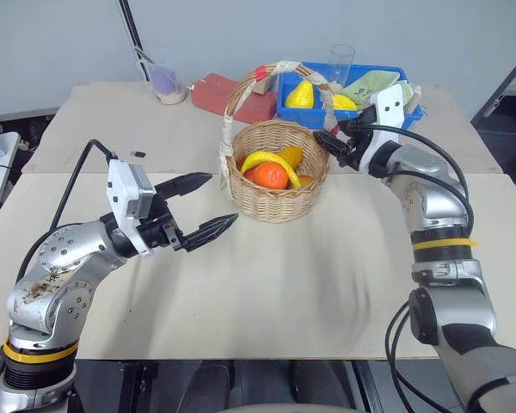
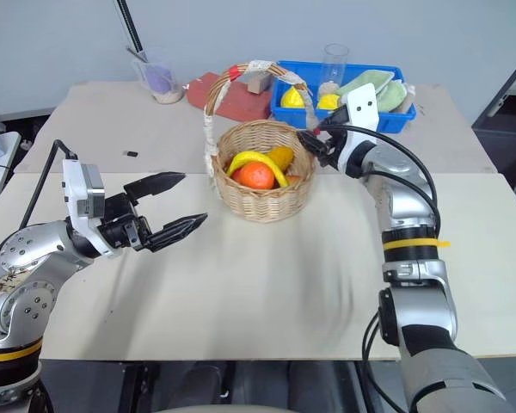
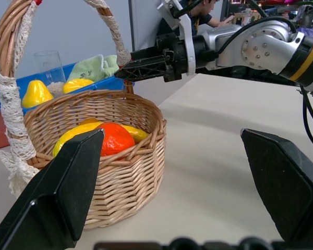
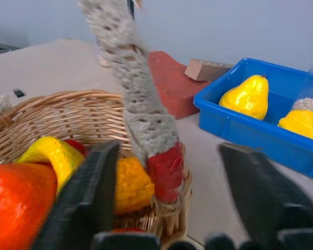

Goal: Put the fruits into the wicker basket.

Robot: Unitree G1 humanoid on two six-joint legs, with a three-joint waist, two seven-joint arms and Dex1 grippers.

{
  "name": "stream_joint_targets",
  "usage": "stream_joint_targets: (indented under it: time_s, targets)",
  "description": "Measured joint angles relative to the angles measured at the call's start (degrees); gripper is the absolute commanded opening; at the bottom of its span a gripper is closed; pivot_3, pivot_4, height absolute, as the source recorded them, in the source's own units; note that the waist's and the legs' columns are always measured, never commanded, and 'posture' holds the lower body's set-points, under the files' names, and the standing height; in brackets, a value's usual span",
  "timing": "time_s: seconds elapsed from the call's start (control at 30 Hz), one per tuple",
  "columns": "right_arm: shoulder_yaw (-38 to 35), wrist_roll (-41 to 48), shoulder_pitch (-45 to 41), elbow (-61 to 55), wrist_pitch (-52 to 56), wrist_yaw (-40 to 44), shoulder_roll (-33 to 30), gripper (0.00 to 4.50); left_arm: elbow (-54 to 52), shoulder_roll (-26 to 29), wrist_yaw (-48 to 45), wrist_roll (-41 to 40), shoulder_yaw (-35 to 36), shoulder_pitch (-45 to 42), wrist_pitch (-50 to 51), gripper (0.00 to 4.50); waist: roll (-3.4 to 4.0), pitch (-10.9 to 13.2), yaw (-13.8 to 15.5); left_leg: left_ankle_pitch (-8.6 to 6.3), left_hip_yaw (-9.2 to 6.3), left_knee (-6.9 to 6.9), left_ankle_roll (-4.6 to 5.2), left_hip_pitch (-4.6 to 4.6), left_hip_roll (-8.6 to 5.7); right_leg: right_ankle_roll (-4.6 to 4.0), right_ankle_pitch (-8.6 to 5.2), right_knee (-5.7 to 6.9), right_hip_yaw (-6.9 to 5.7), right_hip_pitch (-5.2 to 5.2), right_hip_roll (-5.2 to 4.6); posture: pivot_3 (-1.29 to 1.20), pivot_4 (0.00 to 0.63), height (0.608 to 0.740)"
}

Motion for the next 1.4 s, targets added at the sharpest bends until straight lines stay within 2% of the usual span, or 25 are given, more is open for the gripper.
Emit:
stream_joint_targets:
  time_s: [0.17, 0.2, 0.47, 0.6, 0.73, 0.9, 1.0, 1.03, 1.07, 1.3, 1.33, 1.4]
  targets:
    - [0.18, -0.23, -0.02, 1.22, -0.78, 0.60, 0.74, 0.29, -0.01, -0.02, 0.47, 0.64, -0.02, 0.00, -0.02, 4.50, 0.00, 0.00, -0.01, 0.00, 0.00, 0.00, 0.00, 0.00, 0.00, 0.00, 0.00, 0.01, 0.00, -0.01, 0.00, 0.00, 0.150, 0.711]
    - [0.18, -0.14, -0.02, 1.40, -0.78, 0.74, 0.79, 0.09, -0.01, -0.07, 0.63, 0.75, -0.02, 0.00, -0.03, 4.50, 0.00, 0.00, -0.02, 0.00, 0.00, 0.00, 0.00, -0.01, 0.00, 0.00, 0.00, 0.01, 0.00, -0.01, 0.00, 0.00, 0.150, 0.711]
    - [0.16, -0.09, 0.93, -0.51, -1.35, 1.85, 0.12, 0.08, 0.00, -0.67, 0.97, 0.76, -0.43, -0.67, -0.03, 4.50, 0.01, 0.00, 0.09, 0.01, 0.00, 0.04, -0.02, -0.45, -0.03, -0.01, 0.02, 0.24, 0.05, -0.59, -0.02, 0.00, 0.150, 0.711]
    - [-1.07, -0.08, 5.42, -5.40, -1.95, 1.87, -4.70, 0.08, -0.01, -1.10, 1.67, 0.76, -0.66, -0.92, -0.02, 4.50, 0.00, 0.01, 0.67, 0.01, 0.00, 0.06, -0.02, -0.54, -0.07, -0.01, 0.02, 0.47, 0.05, -0.70, -0.07, 0.00, 0.150, 0.711]
    - [-7.04, -0.11, 10.44, -7.33, -1.97, -0.08, -11.50, 0.08, -0.07, -1.35, 1.72, 0.54, -0.92, -1.44, 0.13, 4.50, 0.00, 0.01, 1.43, 0.01, 0.06, 0.08, -0.02, -0.49, -0.09, -0.01, 0.01, 0.39, 0.08, -0.67, -0.07, 0.00, 0.150, 0.711]
    - [-11.71, -0.05, 14.14, -7.43, -1.60, -2.02, -15.98, 0.08, 0.42, -1.31, 1.12, -0.09, -1.42, -2.74, 0.63, 4.50, 0.00, 0.01, 1.12, 0.01, 0.13, 0.08, -0.01, -0.40, -0.04, -0.01, 0.01, 0.43, 0.14, -0.66, -0.01, 0.00, 0.150, 0.711]
    - [-12.74, -0.06, 14.77, -7.40, -1.61, -3.10, -16.32, 0.08, 1.18, -1.31, 0.71, -0.07, -2.01, -3.64, 0.63, 4.50, 0.00, 0.01, 0.50, 0.02, 0.16, 0.08, -0.01, -0.38, -0.02, -0.01, 0.01, 0.45, 0.17, -0.66, 0.00, 0.00, 0.150, 0.711]
    - [-12.80, -0.05, 14.77, -7.40, -1.61, -3.33, -16.30, 1.09, 1.42, -1.31, 0.62, -0.07, -2.19, -3.96, 0.63, 4.50, 0.00, 0.01, 0.32, 0.02, 0.16, 0.08, -0.01, -0.40, -0.02, -0.01, 0.01, 0.45, 0.18, -0.67, -0.01, 0.00, 0.150, 0.711]
    - [-12.98, 0.11, 14.77, -7.41, -1.61, -3.61, -16.20, 1.28, 1.67, -1.31, 0.58, -0.05, -2.28, -4.28, 0.63, 4.50, 0.00, 0.01, 0.20, 0.02, 0.16, 0.08, -0.01, -0.40, -0.03, -0.01, 0.01, 0.45, 0.18, -0.66, -0.01, 0.00, 0.150, 0.711]
    - [-13.50, 2.36, 16.68, -11.85, 0.18, -2.24, -17.05, 3.80, 2.37, -1.28, 0.89, 0.29, -2.31, -4.12, 0.62, 4.50, 0.00, 0.01, 0.15, 0.01, 0.17, 0.08, -0.01, -0.41, -0.03, -0.01, 0.01, 0.41, 0.18, -0.64, -0.03, 0.00, 0.150, 0.711]
    - [-13.49, 3.08, 18.35, -13.20, 1.45, -0.52, -18.56, 4.05, 2.28, -0.97, 1.39, 0.94, -2.21, -3.41, 0.62, 4.50, 0.00, 0.01, 0.43, 0.01, 0.16, 0.08, -0.01, -0.42, -0.04, 0.00, 0.01, 0.41, 0.18, -0.64, -0.04, 0.00, 0.150, 0.711]
    - [-13.73, 4.12, 20.69, -14.88, 3.05, 1.86, -20.94, 4.05, 2.27, 0.41, 2.47, 2.52, -2.05, -1.61, 0.97, 4.50, 0.00, 0.01, 0.60, 0.01, 0.16, 0.08, -0.01, -0.42, -0.05, 0.00, 0.01, 0.39, 0.18, -0.63, -0.04, 0.00, 0.150, 0.711]
